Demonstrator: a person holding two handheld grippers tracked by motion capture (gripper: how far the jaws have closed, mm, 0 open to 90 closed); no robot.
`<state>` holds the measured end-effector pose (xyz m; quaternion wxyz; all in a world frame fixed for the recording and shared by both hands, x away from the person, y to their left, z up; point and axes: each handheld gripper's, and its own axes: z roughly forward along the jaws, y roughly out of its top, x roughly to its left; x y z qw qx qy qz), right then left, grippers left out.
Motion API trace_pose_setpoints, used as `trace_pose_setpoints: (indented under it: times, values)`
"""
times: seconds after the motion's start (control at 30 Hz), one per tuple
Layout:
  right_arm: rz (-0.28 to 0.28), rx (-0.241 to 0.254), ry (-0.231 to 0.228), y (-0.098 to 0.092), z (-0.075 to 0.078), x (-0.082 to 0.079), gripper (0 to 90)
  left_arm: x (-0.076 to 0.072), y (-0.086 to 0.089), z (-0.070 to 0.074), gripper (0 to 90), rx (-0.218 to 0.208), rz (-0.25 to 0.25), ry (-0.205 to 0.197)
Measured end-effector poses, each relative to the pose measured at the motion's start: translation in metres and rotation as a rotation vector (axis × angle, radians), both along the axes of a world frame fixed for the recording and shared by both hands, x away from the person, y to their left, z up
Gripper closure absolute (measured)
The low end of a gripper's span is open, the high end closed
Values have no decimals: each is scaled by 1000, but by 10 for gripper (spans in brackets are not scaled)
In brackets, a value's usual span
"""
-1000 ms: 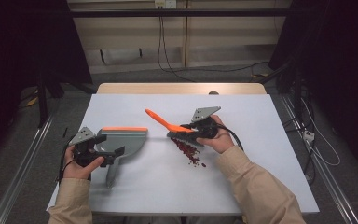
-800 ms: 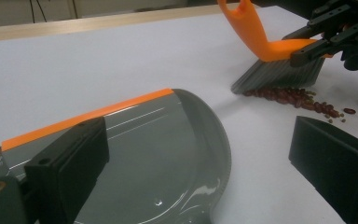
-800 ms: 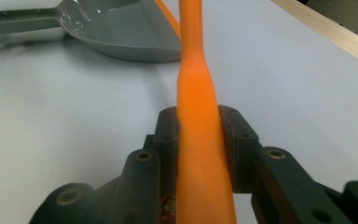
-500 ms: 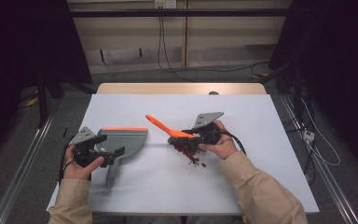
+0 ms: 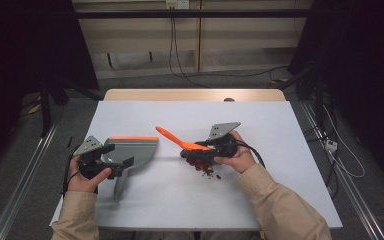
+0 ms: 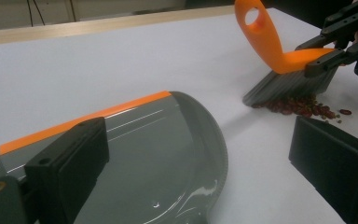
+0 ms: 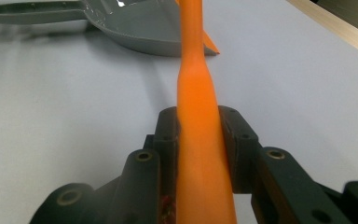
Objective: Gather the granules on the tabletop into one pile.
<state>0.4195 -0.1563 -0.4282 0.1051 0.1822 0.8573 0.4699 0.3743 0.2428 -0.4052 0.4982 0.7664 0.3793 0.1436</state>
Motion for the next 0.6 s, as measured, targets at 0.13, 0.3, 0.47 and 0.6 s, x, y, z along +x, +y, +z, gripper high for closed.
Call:
trace_pose_setpoints:
  times: [0.13,0.3,0.47,0.6]
  values:
    - [-18,8,-21,0,0,-2,713,0,-1,0,46,3,0,2]
    - [-47,47,-13,1,1,-2,713,0,-1,0,46,2,-2,1]
    - [-98,88,-12,-3,6,-2,713,1,1,0,46,1,-1,3]
    - [-162,109,-6,-7,10,-5,713,1,2,0,46,-7,-5,1]
